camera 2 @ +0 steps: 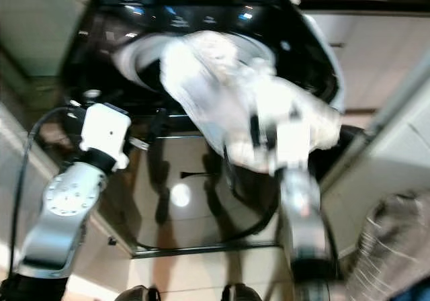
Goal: Clothes washing
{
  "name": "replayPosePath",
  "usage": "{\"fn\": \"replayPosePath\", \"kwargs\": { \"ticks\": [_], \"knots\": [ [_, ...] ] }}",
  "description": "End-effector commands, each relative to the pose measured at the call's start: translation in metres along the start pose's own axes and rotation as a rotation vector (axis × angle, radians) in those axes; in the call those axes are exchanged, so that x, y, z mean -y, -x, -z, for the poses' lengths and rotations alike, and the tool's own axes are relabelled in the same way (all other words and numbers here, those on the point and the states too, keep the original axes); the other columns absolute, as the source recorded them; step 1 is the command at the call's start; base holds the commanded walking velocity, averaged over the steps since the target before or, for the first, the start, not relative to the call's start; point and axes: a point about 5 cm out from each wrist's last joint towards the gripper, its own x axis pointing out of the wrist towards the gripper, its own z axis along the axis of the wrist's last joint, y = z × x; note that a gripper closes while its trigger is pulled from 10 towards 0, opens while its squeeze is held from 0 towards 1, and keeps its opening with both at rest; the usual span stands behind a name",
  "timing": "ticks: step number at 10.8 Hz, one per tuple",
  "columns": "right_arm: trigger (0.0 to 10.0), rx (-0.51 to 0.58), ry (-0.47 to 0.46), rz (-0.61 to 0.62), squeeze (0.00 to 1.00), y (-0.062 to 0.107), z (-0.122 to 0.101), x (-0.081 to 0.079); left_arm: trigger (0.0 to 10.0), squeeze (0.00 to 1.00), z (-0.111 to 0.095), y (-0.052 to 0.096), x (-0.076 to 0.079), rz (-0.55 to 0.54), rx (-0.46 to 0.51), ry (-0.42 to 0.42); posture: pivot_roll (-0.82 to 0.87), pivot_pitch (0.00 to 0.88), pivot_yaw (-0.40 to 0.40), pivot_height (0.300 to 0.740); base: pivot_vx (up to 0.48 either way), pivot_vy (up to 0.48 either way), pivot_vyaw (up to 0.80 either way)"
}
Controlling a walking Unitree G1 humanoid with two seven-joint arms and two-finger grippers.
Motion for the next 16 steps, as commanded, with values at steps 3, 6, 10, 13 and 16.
{"fn": "replayPosePath", "kwargs": {
  "ticks": [3,6,10,13,16],
  "knots": [
    [10.0,0.171,-0.002,-0.053,0.0,-0.061,-0.039,-0.012,10.0,0.0,-0.001,-0.008,0.002,-0.028,0.02,0.003,-0.02,0.032,-0.028,0.74,0.0,0.0,0.0],
    [10.0,0.202,0.024,-0.085,0.0,-0.1,-0.058,-0.032,10.0,0.0,-0.002,-0.012,0.001,-0.041,0.033,0.003,0.0,0.009,-0.045,0.74,0.0,0.0,0.0],
    [10.0,0.221,-0.115,-0.038,0.0,-0.026,-0.049,-0.017,10.0,0.0,0.008,-0.014,0.007,-0.032,0.018,0.036,-0.07,0.013,-0.038,0.74,0.0,0.0,0.0],
    [10.0,0.066,-0.045,0.003,0.0,0.048,-0.036,0.014,10.0,0.0,0.012,-0.015,0.008,0.006,0.015,0.041,-0.15,0.047,0.0,0.74,0.0,0.0,0.0],
    [10.0,-0.197,-0.231,0.0,0.0,0.052,-0.009,0.004,10.0,0.0,0.01,-0.007,0.008,0.033,0.007,0.047,-0.12,0.114,0.027,0.74,0.0,0.0,0.0]
  ]
}}
